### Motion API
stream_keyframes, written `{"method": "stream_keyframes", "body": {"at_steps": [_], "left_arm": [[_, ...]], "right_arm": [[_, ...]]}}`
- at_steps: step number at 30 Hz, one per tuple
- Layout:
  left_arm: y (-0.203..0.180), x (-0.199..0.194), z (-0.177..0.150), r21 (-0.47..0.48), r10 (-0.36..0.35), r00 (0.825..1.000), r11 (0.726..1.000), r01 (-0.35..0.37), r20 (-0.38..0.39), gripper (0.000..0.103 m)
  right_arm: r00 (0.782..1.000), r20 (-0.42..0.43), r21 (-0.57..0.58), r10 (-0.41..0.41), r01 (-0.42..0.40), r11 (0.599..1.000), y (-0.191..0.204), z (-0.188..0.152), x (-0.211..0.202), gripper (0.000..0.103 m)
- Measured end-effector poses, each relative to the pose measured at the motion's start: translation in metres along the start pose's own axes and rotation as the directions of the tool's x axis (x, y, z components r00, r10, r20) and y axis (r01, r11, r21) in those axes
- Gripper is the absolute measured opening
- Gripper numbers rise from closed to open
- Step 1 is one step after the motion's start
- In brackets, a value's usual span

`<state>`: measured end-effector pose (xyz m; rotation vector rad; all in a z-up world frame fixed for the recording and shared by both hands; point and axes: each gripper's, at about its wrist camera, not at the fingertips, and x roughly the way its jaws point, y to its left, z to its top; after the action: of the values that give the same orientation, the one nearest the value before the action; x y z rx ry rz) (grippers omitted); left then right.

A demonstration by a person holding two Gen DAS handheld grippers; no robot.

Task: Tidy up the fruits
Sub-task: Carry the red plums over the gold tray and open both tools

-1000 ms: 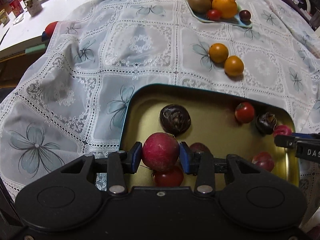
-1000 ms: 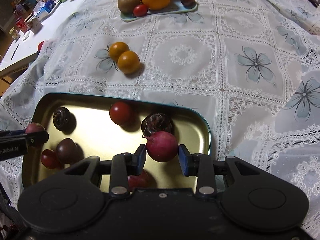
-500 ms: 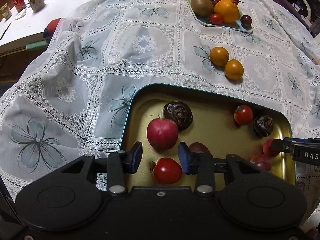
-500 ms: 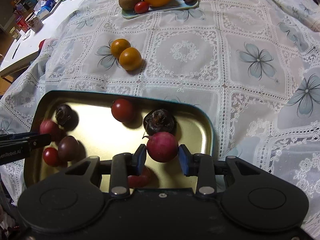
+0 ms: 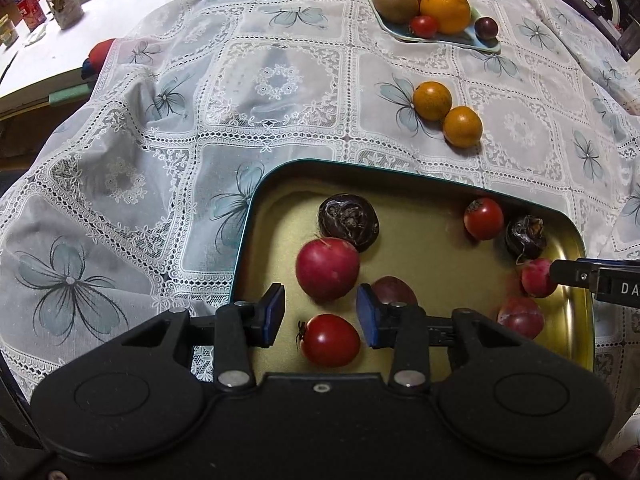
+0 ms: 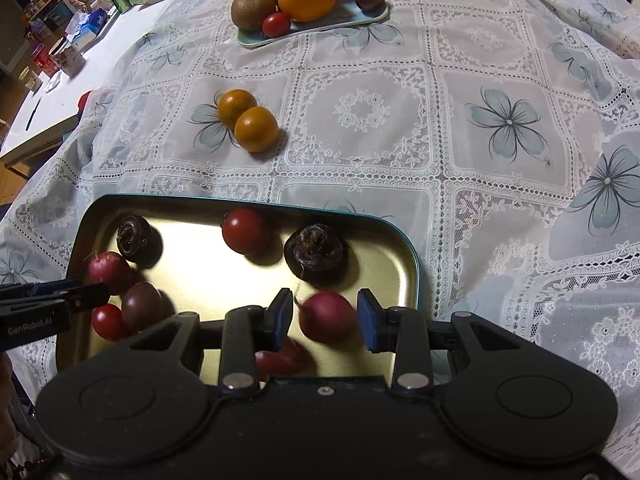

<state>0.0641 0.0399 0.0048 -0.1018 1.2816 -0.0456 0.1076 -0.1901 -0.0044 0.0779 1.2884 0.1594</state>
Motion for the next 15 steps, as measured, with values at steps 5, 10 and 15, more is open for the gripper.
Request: {"method": "stream_keyframes", "body": {"at_steps": [5,10,15], "left_arm": [[-0.0009,0.0019,-0.0001,-0.001,0.001,1.000,1.000,-0.001,-0.009,0.047],[-0.0023,0.0037,-0.0006,-0.001,0.012,1.000,1.000,-0.012,-0.012,0.047],[-0.0029,0.0053,-0.0005,0.000,0.026,1.000,1.000,-0.026,-0.015,0.047]], "right_arm": [[1.000,-0.006,0.001,0.003,-0.003,1.000,-0.0010,0.0004,0.0010,0.036],[1.000,-0.010,0.002,0.005,-0.005,1.000,-0.0016,0.0008,0.0017,0.037],[1.000,-0.011,0.003,0.007,-0.007,1.000,-0.0021,0.0010,0.0020,0.037]]}}
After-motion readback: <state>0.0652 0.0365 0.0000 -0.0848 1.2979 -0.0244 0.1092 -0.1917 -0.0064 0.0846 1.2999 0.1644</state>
